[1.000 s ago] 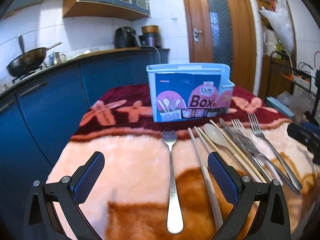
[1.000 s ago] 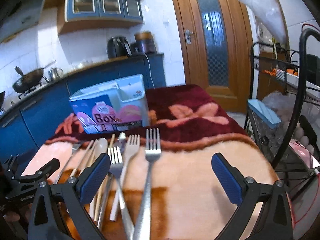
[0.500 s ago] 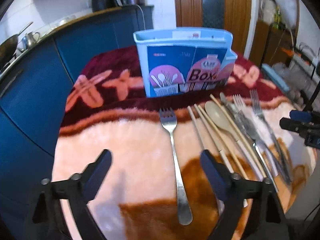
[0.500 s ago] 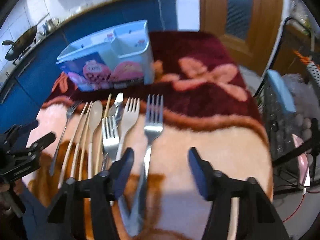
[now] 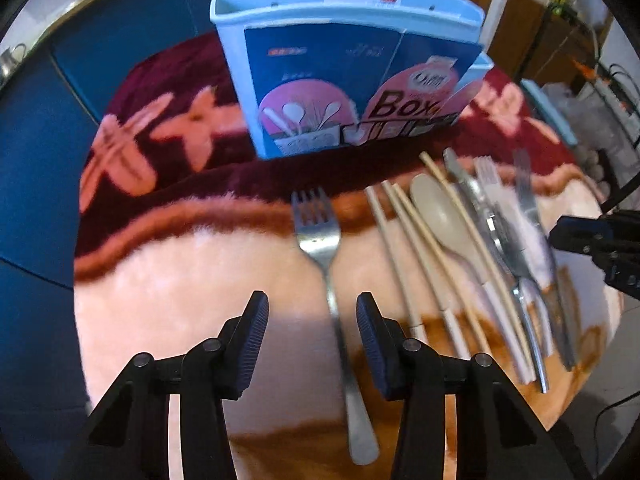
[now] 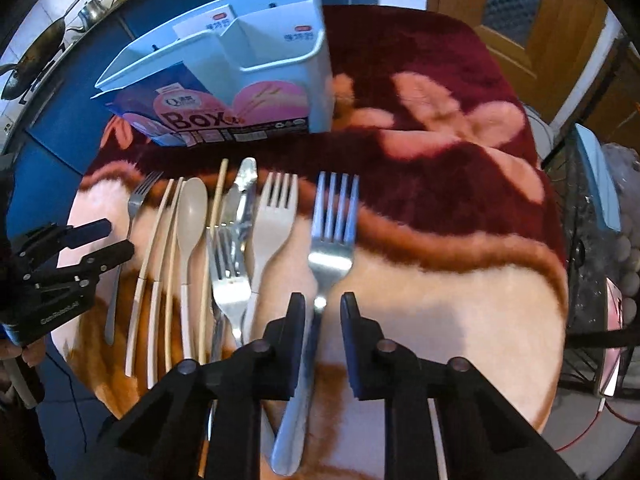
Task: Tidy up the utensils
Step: 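Close the left tool on a metal fork while the right tool grasps another metal fork, then lift both held metal forks and carry them over the blue caddy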
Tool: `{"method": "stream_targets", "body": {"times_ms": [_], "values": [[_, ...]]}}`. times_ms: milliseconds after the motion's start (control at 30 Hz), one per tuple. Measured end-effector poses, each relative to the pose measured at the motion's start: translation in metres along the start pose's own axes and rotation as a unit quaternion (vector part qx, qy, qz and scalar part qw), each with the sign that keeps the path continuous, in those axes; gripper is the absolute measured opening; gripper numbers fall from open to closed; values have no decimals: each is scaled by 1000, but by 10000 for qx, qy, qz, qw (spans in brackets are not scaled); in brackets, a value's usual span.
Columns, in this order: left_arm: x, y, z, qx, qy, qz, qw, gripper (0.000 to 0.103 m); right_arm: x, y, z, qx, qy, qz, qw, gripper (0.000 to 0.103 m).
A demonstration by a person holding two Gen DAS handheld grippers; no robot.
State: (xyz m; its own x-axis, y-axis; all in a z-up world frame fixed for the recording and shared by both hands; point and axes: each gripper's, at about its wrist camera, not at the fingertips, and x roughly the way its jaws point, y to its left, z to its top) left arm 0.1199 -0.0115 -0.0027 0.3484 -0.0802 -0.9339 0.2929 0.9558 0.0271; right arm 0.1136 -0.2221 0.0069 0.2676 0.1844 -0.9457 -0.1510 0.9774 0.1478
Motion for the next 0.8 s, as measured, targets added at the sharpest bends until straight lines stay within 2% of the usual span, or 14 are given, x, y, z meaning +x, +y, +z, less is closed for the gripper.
{"method": "stream_targets", "body": {"times_ms": [133,167,233,300,500,567,633,700,800], "values": [[7,1,6,-40,155,-196,9997,45,10,3,2,-24,167,-75,9998,21],[8,1,8,-42,148,-226,9996,43,13,2,3,-20,219,-86,9997,21],[11,0,13,-66,147,-345,9993,32,16,3,6,-18,238,-67,9997,21],[14,0,17,-100,210,-422,9988,28,17,2,8,3,255,-14,9997,21],[19,-4,23,-63,175,-334,9993,27,20,-2,11,36,211,106,9997,18],[21,-8,26,-43,184,-255,9995,26,16,-5,7,2,26,39,10000,12],[26,-18,33,-56,154,-190,9997,17,12,-6,0,1,-160,33,9999,10],[27,-22,35,-133,90,-233,9996,9,9,-6,-7,57,-347,87,9993,8],[25,-24,30,-184,-92,-367,9991,4,-1,-4,-16,-38,-853,112,9963,7]]}}
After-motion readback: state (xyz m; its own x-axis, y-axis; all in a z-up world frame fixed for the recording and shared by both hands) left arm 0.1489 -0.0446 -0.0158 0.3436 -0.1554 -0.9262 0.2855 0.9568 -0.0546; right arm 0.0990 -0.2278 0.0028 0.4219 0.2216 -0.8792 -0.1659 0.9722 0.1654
